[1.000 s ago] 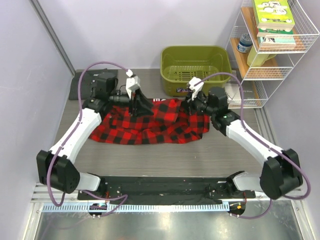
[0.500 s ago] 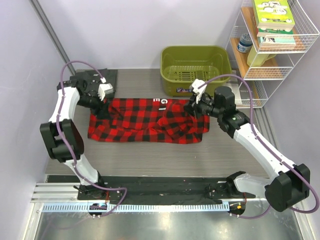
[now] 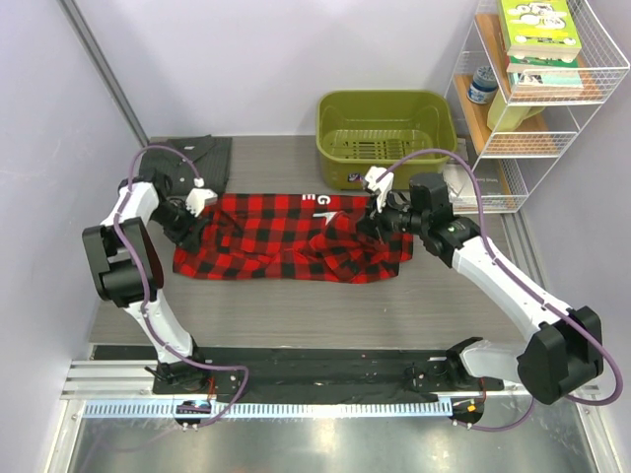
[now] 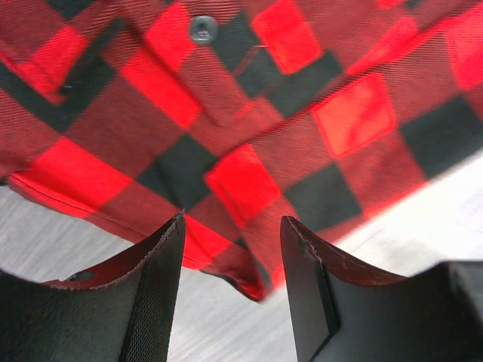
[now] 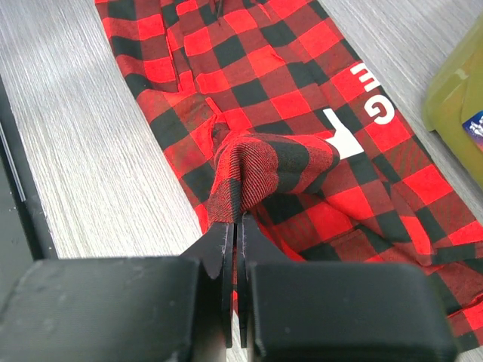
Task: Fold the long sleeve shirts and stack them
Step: Fold the shirt
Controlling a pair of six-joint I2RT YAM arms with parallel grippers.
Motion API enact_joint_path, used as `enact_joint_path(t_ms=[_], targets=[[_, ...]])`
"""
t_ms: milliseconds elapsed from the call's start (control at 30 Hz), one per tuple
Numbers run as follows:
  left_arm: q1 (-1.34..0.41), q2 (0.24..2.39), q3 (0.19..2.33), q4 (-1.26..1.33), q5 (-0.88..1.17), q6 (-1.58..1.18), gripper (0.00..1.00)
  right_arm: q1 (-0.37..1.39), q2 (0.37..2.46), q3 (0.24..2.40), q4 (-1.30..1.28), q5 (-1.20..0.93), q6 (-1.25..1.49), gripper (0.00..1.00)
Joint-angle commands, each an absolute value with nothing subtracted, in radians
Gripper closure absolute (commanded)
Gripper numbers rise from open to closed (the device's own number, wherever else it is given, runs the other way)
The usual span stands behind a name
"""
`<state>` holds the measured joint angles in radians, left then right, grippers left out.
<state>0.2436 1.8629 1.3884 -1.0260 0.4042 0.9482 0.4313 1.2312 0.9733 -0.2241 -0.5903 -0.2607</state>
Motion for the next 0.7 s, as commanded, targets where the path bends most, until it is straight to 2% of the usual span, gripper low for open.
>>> enact_joint_path(t_ms=[0, 167, 233, 267, 333, 367, 467, 667], targets=[[0.245, 1.899, 1.373, -0.924, 0.356, 0.91, 0.46, 0.437, 1.232, 1.028, -0.218, -0.604, -0.281, 0.99], [0.245, 1.931, 1.385, -0.946, 0.437, 0.894, 0.47, 0.437, 1.233, 1.04, -0.233, -0.6, -0.293, 0.99], [0.245, 1.942, 1.39, -0.946, 0.446, 0.876, 0.51, 0.436, 1.233, 1.043, -0.242, -0.595, -0.301, 0.99], [0.245, 1.948, 1.391, -0.95, 0.446, 0.873, 0.63, 0.437, 1.233, 1.048, -0.242, -0.594, -0.302, 0.99], [0.253, 1.944, 1.39, -0.956, 0.455, 0.87, 0.77, 0.437, 1.235, 1.055, -0.25, -0.595, -0.305, 0.99], [0.258, 1.93, 1.39, -0.969, 0.46, 0.874, 0.89, 0.437, 1.238, 1.058, -0.253, -0.595, -0.305, 0.99], [0.287, 1.905, 1.387, -0.988, 0.48, 0.877, 1.0, 0.437, 1.246, 1.065, -0.261, -0.591, -0.31, 0.99], [0.38, 1.822, 1.371, -0.974, 0.532, 0.906, 1.0, 0.437, 1.284, 1.094, -0.267, -0.586, -0.318, 0.99]])
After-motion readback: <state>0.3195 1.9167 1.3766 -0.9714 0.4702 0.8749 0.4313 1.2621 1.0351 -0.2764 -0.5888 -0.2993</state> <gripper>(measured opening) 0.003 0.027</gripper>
